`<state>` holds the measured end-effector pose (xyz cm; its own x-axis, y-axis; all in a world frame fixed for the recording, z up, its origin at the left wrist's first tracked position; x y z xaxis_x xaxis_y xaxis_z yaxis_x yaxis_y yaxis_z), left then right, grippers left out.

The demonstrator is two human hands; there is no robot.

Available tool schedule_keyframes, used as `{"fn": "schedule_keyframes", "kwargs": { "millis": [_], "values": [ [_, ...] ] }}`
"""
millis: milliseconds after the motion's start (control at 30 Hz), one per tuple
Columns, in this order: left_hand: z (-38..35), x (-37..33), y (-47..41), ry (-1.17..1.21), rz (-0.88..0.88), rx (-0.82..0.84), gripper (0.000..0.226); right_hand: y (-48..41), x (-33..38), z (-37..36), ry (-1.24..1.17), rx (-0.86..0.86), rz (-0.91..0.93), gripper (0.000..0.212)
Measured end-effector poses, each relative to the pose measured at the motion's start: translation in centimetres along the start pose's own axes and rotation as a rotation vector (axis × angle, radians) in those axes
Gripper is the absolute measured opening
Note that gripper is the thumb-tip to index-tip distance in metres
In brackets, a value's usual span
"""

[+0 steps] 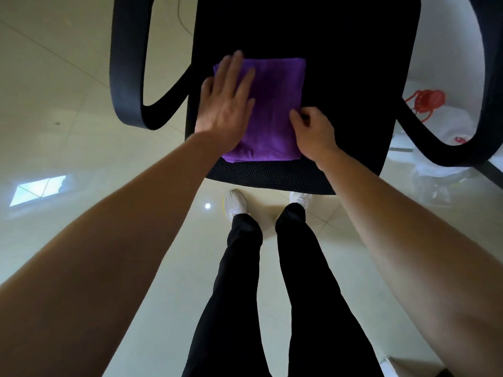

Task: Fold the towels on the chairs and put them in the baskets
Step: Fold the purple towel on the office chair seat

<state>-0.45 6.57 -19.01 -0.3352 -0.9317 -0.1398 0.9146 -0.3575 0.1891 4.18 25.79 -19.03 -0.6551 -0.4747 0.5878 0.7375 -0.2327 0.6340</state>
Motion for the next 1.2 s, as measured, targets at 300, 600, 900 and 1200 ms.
{"fn": "schedule_keyframes", "kwargs": {
  "millis": [300, 600, 900, 1200],
  "values": [
    [-3.3, 0.7, 1.0, -0.14, 0.066, 0.166, 0.075, -0.6, -1.4, -1.1, 0.163, -0.11, 0.087, 0.044],
    [0.3, -2.7, 3.3, 0.915, 1.105, 0.213, 0.056, 0.0, 0.2, 0.0, -0.259, 0.04, -0.23, 0.062],
    [8.1, -5.4, 1.6, 1.261, 1.284, 0.179, 0.081, 4.4, 3.7, 3.3, -0.387, 0.037, -0.082, 0.068],
    [21.8, -10.6, 1.1, 1.402, 1.007, 0.013, 0.078, 12.3, 10.0, 15.8, -0.582, -0.128, 0.091, 0.06]
  ]
}}
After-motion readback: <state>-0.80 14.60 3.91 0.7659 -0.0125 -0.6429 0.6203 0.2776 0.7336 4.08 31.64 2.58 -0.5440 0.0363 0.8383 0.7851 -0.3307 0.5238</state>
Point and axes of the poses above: each hand's wrist, its own y-axis away from the middle knuckle, its own z-axis out of the back of the hand, x = y × z, the point moved 1 cm from there along -y, towards the middle knuckle, and after that the axes turned 5 degrees about -y, right-handed, at the moved point
